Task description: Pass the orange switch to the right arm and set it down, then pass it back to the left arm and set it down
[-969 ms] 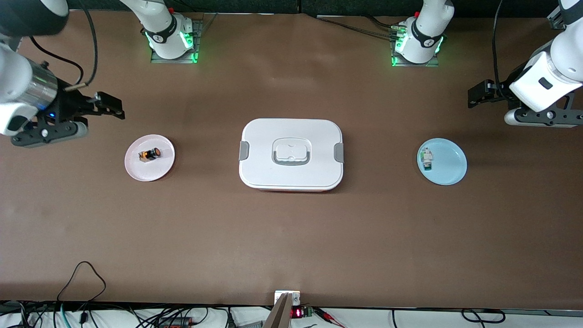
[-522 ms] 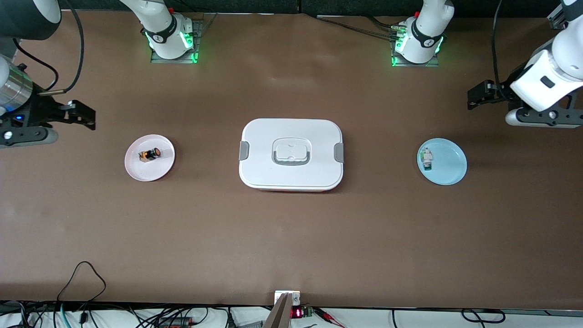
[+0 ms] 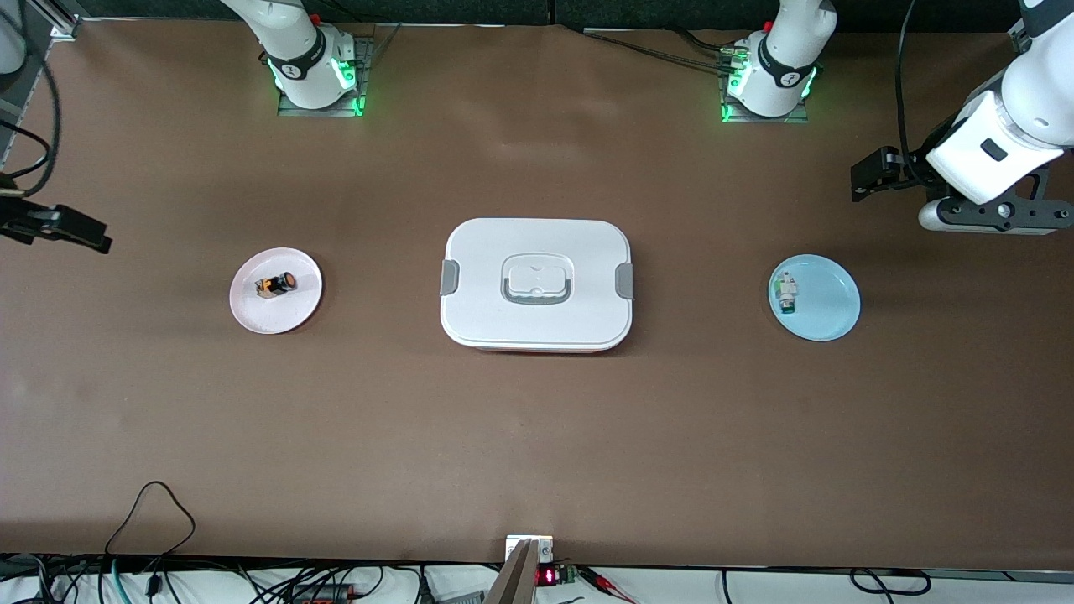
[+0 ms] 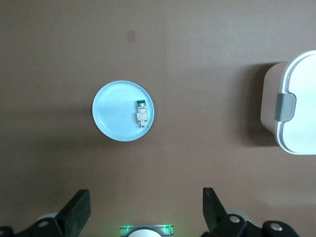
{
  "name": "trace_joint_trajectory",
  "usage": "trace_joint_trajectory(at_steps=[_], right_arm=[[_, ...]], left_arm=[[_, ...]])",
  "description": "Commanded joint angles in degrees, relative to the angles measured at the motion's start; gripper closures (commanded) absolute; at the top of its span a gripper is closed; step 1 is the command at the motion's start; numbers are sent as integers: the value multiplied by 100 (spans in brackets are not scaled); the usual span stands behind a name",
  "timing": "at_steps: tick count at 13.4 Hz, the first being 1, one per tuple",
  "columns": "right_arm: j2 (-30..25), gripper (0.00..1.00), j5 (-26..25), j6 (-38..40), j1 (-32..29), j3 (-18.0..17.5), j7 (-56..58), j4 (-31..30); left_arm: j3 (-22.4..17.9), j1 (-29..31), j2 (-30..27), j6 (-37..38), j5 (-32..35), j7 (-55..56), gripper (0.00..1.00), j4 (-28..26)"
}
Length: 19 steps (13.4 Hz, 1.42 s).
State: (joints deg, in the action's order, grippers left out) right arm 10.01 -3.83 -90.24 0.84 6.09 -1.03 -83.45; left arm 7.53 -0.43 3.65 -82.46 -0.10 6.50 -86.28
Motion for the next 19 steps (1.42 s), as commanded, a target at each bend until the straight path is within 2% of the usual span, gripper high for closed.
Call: trace_joint_trajectory(at_steps=[1, 7, 13, 19], right_arm=[[-96, 0, 23, -90, 22, 15, 329, -216], [-640, 0, 102, -845, 48, -3, 288, -1278], [-816, 0, 102, -802, 57, -134, 208, -1210], [-720, 0, 111, -714, 65, -134, 252, -973]], left_arm=[[21, 16, -329, -305, -78, 71, 0, -459], [12, 78, -338, -288, -183, 18, 0, -478], [-15, 104, -321, -157, -104, 1, 0, -469], [-14, 113, -321, -147, -104, -8, 0, -469]])
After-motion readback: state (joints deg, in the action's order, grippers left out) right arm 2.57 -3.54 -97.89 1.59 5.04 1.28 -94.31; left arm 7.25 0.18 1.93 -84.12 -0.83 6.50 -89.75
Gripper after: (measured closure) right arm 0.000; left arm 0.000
